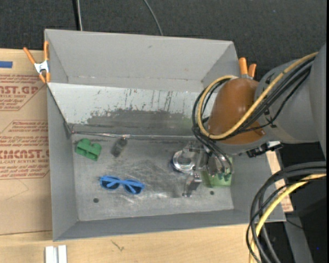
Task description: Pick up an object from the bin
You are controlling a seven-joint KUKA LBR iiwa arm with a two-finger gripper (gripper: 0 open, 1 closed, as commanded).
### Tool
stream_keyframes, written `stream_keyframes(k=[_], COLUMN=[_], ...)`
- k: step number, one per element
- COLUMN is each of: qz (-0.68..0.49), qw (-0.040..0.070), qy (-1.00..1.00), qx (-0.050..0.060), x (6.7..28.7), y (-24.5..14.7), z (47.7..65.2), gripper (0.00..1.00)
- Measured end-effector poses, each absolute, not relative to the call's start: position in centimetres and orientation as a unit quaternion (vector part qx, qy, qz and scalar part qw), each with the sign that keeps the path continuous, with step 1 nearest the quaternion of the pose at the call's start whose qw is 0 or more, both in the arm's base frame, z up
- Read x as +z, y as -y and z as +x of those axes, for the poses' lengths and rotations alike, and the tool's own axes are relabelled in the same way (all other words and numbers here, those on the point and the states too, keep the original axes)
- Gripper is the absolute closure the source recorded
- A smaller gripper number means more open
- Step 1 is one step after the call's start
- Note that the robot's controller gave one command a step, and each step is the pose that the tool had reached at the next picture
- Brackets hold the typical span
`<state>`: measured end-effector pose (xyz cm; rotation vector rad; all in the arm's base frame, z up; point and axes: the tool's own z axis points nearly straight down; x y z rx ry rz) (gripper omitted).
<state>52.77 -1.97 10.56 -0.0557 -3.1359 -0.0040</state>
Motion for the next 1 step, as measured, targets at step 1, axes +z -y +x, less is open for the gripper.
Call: stream_keyframes(k=[1], qz=[0.119], qw=[-0.01], qy=[0.993], qx=[0.0], x=[7.65], y=[9.48], z=[56.74], gripper=[0.0])
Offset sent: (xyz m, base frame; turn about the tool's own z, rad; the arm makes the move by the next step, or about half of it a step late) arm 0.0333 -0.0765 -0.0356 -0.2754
